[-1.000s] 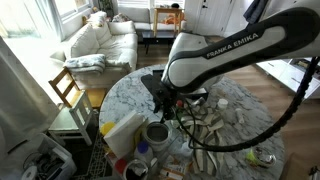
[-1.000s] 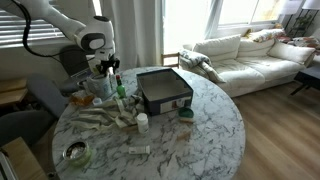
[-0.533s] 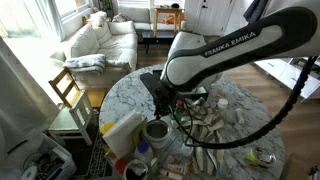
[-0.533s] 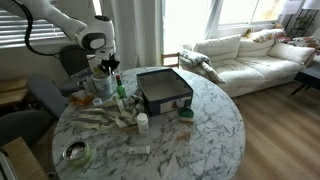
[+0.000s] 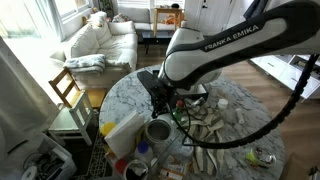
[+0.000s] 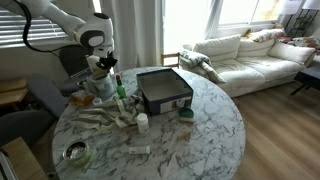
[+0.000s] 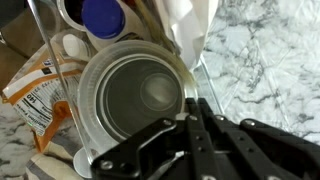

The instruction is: Put the plastic jar on it's side then take the metal cup out of it

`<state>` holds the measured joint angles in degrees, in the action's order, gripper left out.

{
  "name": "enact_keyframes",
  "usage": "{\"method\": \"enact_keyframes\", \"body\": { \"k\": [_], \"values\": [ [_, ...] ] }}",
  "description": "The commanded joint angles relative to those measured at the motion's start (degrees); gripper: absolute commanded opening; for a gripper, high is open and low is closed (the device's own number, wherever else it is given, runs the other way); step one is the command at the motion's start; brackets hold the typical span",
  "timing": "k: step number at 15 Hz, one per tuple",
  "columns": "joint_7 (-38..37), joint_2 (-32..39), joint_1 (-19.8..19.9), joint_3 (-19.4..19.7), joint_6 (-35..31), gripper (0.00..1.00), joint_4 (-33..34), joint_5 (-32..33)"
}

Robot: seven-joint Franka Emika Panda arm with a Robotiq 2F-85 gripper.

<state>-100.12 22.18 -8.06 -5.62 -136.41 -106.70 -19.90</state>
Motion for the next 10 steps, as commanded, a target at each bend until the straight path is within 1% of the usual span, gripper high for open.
{"method": "enact_keyframes", "body": {
  "k": [1, 3, 6, 10],
  "values": [
    [3.19, -3.31, 1.46, 0.48, 4.87, 0.01, -0.84, -0.65],
    [6.41, -5.31, 2.77, 0.16, 7.33, 0.01, -1.47, -2.15],
    [14.49, -8.33, 5.15, -0.13, 10.79, 0.01, -2.02, -7.06],
    [29.42, -11.73, 8.23, 0.02, 13.83, 0.01, -2.89, -17.14]
  ]
}}
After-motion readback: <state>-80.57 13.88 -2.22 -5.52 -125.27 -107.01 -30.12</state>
